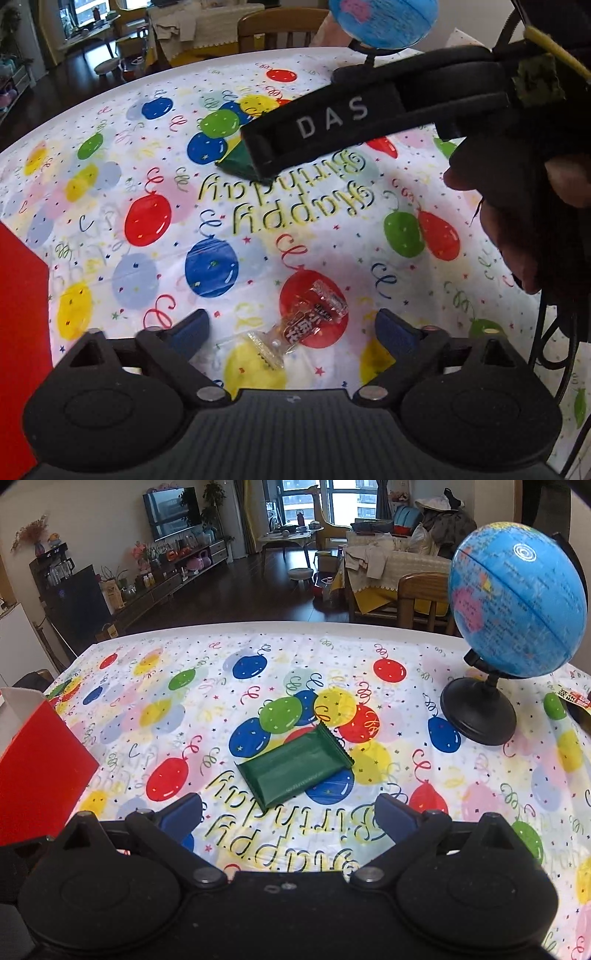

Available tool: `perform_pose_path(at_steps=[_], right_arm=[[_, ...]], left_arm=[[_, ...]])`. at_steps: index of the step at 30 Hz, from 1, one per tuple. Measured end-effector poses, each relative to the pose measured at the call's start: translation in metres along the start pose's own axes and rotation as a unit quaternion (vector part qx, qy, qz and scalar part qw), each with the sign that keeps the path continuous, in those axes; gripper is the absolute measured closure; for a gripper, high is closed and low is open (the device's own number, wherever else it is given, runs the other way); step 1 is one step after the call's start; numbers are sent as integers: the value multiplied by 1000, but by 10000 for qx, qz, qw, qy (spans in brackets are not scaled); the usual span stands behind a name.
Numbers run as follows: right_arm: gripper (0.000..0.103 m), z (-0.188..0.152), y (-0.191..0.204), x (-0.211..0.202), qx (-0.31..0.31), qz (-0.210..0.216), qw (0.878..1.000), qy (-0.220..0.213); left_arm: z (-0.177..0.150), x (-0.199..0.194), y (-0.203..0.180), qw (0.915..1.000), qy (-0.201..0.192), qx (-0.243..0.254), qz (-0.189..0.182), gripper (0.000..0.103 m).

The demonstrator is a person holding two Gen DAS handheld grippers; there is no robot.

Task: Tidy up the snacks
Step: 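Move both tools back to the small candy and green bar, then grasp the small wrapped candy with the left gripper while the right gripper grasps the green bar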

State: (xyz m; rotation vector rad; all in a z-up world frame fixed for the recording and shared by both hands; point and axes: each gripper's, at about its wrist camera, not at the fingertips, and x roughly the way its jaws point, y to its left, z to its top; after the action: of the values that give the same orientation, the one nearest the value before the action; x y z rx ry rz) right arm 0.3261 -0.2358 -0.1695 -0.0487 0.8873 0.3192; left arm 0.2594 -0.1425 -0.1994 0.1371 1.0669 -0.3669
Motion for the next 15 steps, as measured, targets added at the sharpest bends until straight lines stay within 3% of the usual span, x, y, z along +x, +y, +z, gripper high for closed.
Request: perform_pose_path(at_steps=[8,12,15], right_arm=[[6,0,-4,8,112,-46,9999,-59],[6,3,-4,15,47,-113,9999,-17],[6,6,-4,23,23,-153,9999,33]], left_arm=[[-5,0,-7,9995,-103,218,194,71],[-4,-4,-7,9995,-227,107,194,83],[-1,-6,-2,9991,-316,-72,289,84]])
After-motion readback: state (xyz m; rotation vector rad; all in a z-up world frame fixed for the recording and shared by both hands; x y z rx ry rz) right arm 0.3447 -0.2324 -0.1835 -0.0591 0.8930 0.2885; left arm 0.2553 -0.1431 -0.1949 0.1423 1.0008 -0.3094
